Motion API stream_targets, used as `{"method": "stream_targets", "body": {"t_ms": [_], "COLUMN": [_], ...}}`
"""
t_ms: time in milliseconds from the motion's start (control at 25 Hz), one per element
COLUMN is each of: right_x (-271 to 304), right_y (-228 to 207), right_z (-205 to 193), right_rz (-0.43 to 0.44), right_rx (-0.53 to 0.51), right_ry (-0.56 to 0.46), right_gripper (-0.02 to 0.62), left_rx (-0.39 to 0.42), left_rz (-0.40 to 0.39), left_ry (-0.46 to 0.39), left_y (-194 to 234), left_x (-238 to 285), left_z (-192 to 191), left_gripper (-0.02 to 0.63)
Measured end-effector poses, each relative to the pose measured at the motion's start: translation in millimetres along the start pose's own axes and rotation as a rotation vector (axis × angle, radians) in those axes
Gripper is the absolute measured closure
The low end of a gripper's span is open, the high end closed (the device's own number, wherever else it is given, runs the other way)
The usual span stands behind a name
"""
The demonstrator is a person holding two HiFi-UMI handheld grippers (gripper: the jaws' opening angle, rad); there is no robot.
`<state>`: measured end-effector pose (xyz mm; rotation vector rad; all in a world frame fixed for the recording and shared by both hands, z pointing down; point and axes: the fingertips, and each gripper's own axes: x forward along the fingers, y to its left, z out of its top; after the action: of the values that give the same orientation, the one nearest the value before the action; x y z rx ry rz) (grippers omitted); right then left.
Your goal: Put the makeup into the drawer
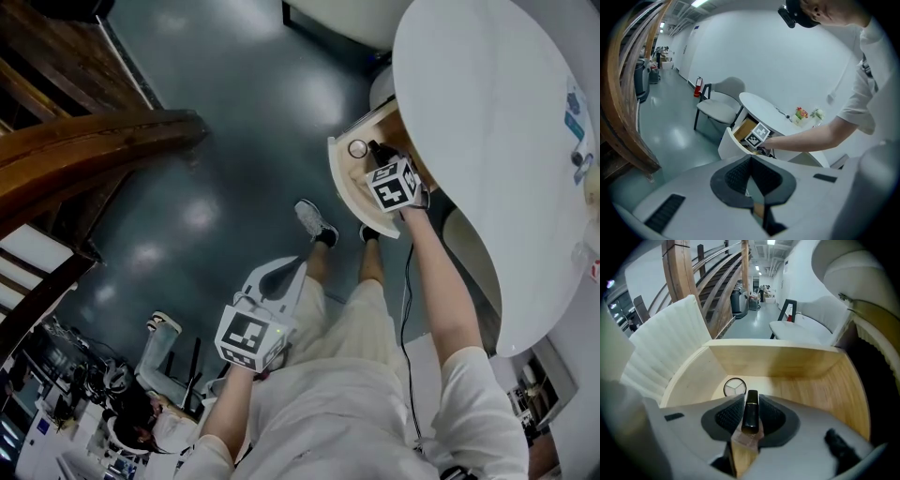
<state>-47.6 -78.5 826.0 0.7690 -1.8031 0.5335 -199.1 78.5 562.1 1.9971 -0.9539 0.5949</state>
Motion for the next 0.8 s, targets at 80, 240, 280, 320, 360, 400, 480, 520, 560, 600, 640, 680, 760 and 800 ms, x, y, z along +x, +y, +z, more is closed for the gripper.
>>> {"method": "stream_targets", "body": {"t_ms": [80,240,280,320,360,400,480,520,560,600,640,680,760,800], "right_x": [5,9,8,7,6,4,-1,-5,-9,-15,-21,-29,-44,-53], "right_y": [-1,1,1,1,1,1,1,1,3,5,9,13,21,25], "right_z": [-3,-10,-11,-11,-12,-12,-11,-9,-8,-8,-8,-9,-9,-9], "right_rz": [0.003,0.025,0.029,0.030,0.031,0.030,0.028,0.027,0.029,0.031,0.036,0.041,0.053,0.058], "right_rx": [-0.004,-0.023,-0.030,-0.038,-0.044,-0.049,-0.056,-0.057,-0.060,-0.063,-0.066,-0.071,-0.078,-0.080], "right_ry": [0.017,0.047,0.048,0.047,0.045,0.041,0.028,0.022,0.017,0.013,0.009,0.006,-0.005,-0.013], "right_gripper": [0.500,0.478,0.472,0.468,0.466,0.466,0.466,0.466,0.467,0.468,0.468,0.469,0.471,0.471], "left_rx": [0.002,0.008,0.010,0.011,0.012,0.013,0.013,0.014,0.016,0.018,0.020,0.021,0.026,0.029], "left_rz": [-0.004,-0.006,-0.006,-0.006,-0.006,-0.007,-0.010,-0.012,-0.013,-0.014,-0.014,-0.013,-0.009,-0.006], "left_ry": [0.008,0.015,0.015,0.015,0.015,0.016,0.014,0.012,0.010,0.008,0.004,0.000,-0.014,-0.023], "left_y": [-1,-5,-6,-7,-8,-9,-11,-12,-14,-17,-21,-25,-32,-36], "left_x": [3,6,7,8,9,10,12,13,13,13,11,10,6,4], "left_z": [-1,0,1,1,1,0,1,1,1,1,2,4,9,12], "left_gripper": [0.598,0.598,0.597,0.598,0.598,0.597,0.597,0.597,0.598,0.598,0.598,0.598,0.598,0.598]}}
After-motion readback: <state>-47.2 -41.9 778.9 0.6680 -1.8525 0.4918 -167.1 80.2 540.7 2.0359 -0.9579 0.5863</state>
